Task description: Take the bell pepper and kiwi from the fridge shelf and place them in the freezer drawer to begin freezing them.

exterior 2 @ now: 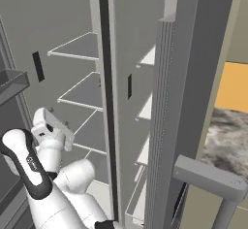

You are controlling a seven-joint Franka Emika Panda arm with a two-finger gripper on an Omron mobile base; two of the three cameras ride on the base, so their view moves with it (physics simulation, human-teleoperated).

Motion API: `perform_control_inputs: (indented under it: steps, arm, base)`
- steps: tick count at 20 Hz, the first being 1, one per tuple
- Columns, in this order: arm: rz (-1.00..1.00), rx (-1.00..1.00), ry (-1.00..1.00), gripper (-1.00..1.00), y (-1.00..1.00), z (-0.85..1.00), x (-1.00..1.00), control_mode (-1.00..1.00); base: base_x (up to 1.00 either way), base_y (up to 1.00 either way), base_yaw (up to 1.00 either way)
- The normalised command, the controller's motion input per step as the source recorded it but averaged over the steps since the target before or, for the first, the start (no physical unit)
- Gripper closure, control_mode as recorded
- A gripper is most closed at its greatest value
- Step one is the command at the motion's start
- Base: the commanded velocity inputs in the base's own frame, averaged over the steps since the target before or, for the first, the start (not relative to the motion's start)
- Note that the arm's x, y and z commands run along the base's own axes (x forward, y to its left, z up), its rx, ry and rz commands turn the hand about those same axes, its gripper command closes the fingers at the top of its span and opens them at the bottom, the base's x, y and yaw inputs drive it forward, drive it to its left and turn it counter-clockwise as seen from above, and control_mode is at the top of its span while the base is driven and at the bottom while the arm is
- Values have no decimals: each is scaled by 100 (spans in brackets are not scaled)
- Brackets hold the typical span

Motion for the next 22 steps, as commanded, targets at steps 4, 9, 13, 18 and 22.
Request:
perform_control_inputs:
  steps: [4,9,13,18,22]
  arm:
    - [-21,-60,-1,-100,-56,0,0,-100]
    - [-21,-58,-2,-100,-59,0,0,-100]
    - [-17,-55,-1,-100,-75,0,0,-100]
    - [-7,-43,0,-100,-97,3,0,-100]
    - [-1,-33,0,-100,-100,2,0,-100]
  base:
    - [0,0,0]
    - [0,0,0]
    - [0,0,0]
    - [0,0,0]
    - [0,0,0]
